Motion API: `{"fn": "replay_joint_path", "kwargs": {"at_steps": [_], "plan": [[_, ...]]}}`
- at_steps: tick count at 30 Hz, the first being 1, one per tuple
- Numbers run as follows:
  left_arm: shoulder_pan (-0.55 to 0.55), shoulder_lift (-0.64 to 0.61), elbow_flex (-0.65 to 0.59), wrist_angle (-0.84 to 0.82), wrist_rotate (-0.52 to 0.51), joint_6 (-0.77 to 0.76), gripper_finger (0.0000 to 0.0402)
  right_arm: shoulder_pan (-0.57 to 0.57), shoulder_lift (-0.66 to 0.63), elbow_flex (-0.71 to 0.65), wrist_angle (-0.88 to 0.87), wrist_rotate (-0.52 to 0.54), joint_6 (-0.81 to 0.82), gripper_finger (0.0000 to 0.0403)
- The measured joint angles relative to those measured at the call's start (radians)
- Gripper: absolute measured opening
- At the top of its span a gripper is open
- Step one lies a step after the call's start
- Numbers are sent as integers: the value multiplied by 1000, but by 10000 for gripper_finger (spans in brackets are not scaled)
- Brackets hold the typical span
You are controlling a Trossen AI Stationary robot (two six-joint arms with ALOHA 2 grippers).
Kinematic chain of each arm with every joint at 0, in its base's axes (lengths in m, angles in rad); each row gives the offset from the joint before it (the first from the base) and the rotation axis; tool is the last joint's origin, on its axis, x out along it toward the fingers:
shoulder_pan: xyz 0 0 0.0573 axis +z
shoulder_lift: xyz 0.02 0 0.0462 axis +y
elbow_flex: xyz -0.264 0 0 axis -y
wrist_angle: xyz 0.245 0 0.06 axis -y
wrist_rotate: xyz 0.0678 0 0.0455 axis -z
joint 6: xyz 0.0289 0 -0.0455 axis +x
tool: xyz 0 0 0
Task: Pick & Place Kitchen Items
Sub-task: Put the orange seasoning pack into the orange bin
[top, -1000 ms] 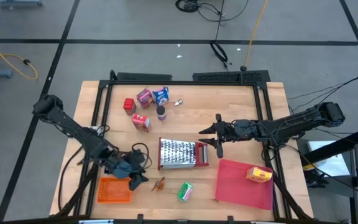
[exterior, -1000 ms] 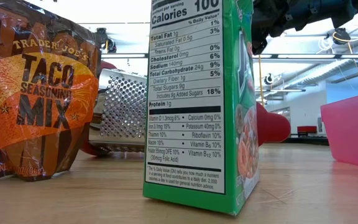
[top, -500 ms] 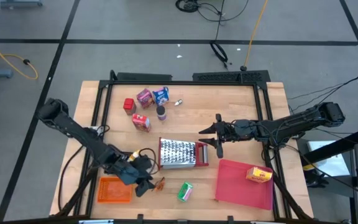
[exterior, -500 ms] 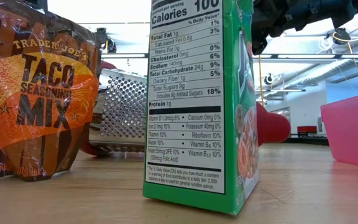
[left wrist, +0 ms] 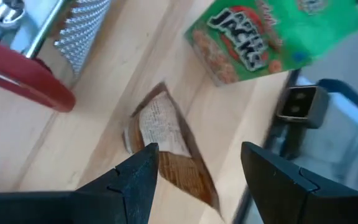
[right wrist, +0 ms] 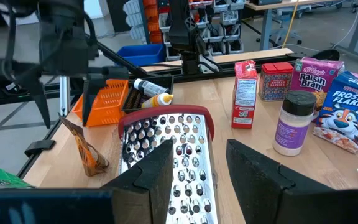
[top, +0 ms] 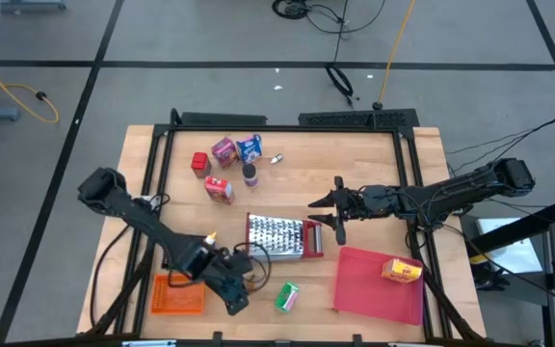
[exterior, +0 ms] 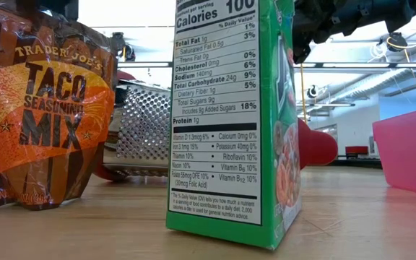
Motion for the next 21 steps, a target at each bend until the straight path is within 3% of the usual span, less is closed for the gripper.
{"fn": "replay_joint_path", "kwargs": {"at_steps": [7, 10, 13, 19, 21], "plan": [[15, 47, 32, -49, 29, 16, 229, 0, 0, 0, 0, 0, 0, 141], [15, 47, 33, -59, 30, 15, 210, 0, 0, 0, 0, 0, 0, 141], [15, 47, 33, -85, 30, -3, 161, 0, 0, 0, 0, 0, 0, 141], [20, 46, 33, -88, 43, -9, 22, 0, 0, 0, 0, 0, 0, 141], [21, 46, 33, -88, 43, -16, 9, 0, 0, 0, 0, 0, -5, 141]]}}
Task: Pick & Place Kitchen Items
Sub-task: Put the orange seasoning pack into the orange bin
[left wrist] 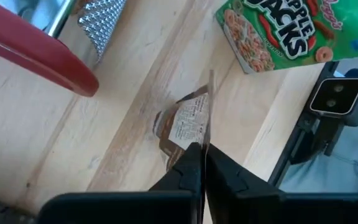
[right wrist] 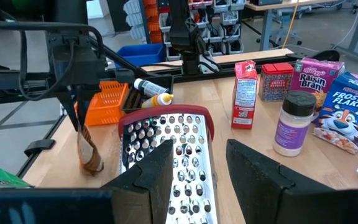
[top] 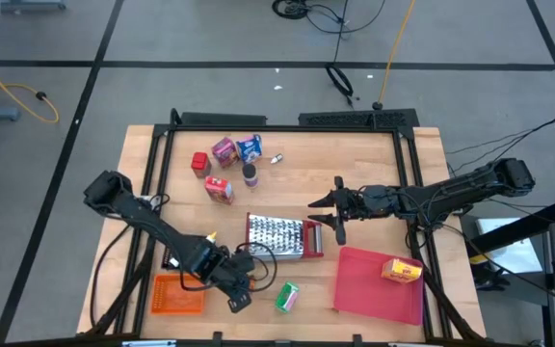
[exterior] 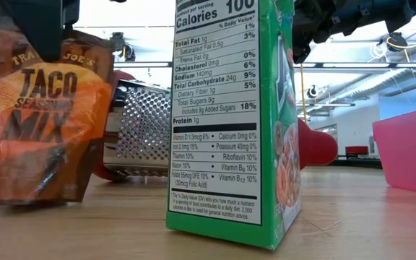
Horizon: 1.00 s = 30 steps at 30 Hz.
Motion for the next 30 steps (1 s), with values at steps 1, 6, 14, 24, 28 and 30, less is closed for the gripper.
{"fn": "replay_joint_path", "kwargs": {"at_steps": [1, 6, 14, 24, 28, 30], "plan": [[0, -3, 0, -1, 1, -4, 8, 0, 0, 0, 0, 0, -3, 141], [-9, -15, 0, -10, 4, -45, 1, 0, 0, 0, 0, 0, -21, 141], [-66, -51, 145, -246, -25, -133, 0, 0, 0, 0, 1, 0, -33, 141], [-212, -50, 311, -616, -100, -393, 0, 0, 0, 0, 15, 0, -33, 141], [-275, -50, 311, -682, -104, -540, 0, 0, 0, 0, 16, 0, -35, 141], [-304, -50, 311, -704, -113, -605, 0, 0, 0, 0, 16, 0, -40, 141]]}}
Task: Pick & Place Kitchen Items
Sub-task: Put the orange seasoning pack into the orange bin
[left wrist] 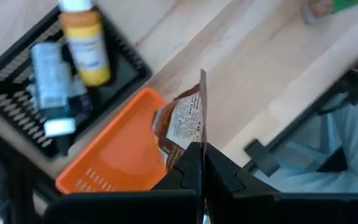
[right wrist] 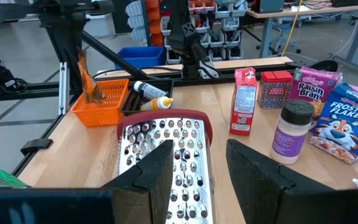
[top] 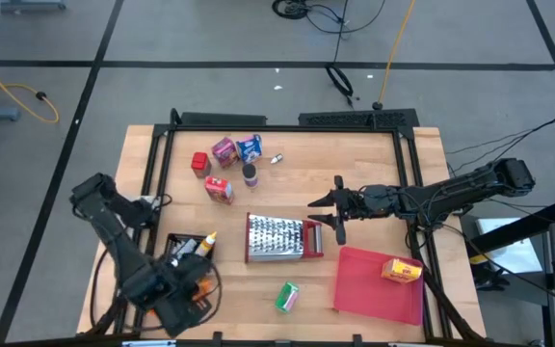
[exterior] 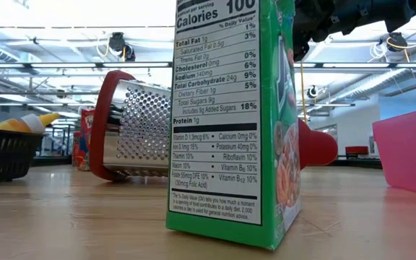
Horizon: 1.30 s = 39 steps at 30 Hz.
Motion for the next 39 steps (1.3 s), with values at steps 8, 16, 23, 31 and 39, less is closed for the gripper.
{"fn": "replay_joint_path", "kwargs": {"at_steps": [8, 16, 23, 31, 39], "plan": [[-108, 0, 0, -63, -60, -239, 0, 0, 0, 0, 0, 0, 0, 141], [-179, 1, -45, -75, -94, -408, 0, 0, 0, 0, -1, 0, 0, 141], [-205, 0, -121, -6, -92, -479, 0, 0, 0, 0, 0, 0, 0, 141], [-205, 1, -222, 28, -88, -512, 0, 0, 0, 0, 0, 0, 0, 141], [-205, 1, -254, 57, -114, -514, 0, 0, 0, 0, 0, 0, 0, 141]]}}
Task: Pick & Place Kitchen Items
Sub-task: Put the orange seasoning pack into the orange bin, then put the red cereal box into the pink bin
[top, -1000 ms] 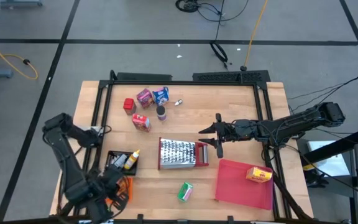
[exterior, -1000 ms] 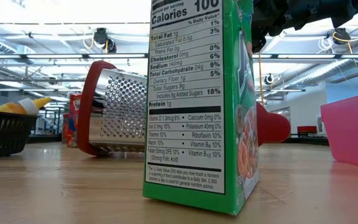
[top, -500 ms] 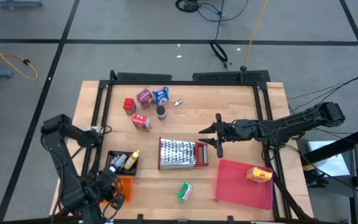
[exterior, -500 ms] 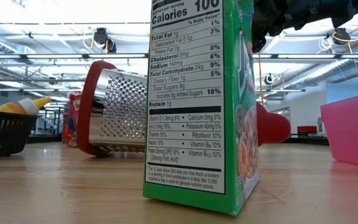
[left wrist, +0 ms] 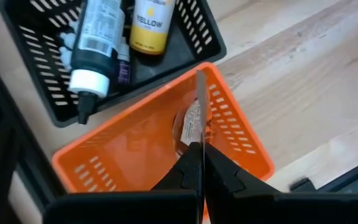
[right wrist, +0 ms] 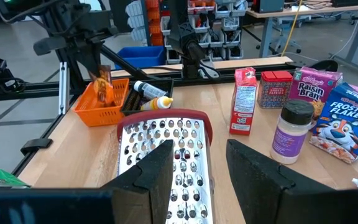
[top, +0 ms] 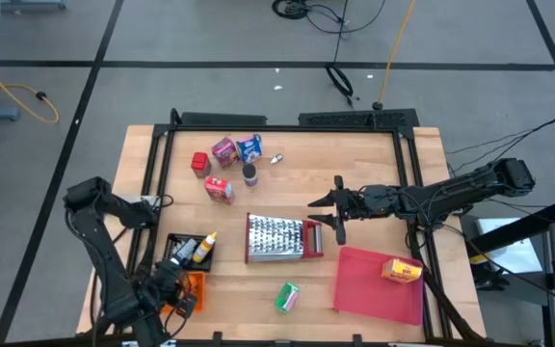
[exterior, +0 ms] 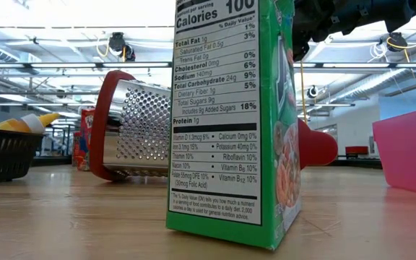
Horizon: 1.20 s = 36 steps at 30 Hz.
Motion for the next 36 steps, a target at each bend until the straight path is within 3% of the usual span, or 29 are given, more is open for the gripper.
{"fn": "replay_joint_path", "kwargs": {"at_steps": [13, 27, 36], "plan": [[5, 0, -40, 51, -16, 4, 7, 0, 0, 0, 0, 0, 0, 141], [80, -32, -37, 71, 43, 150, 155, 0, 0, 0, -1, 0, -8, 141], [134, -143, -36, 39, 14, 303, 195, 0, 0, 0, -14, 0, -8, 141]]}}
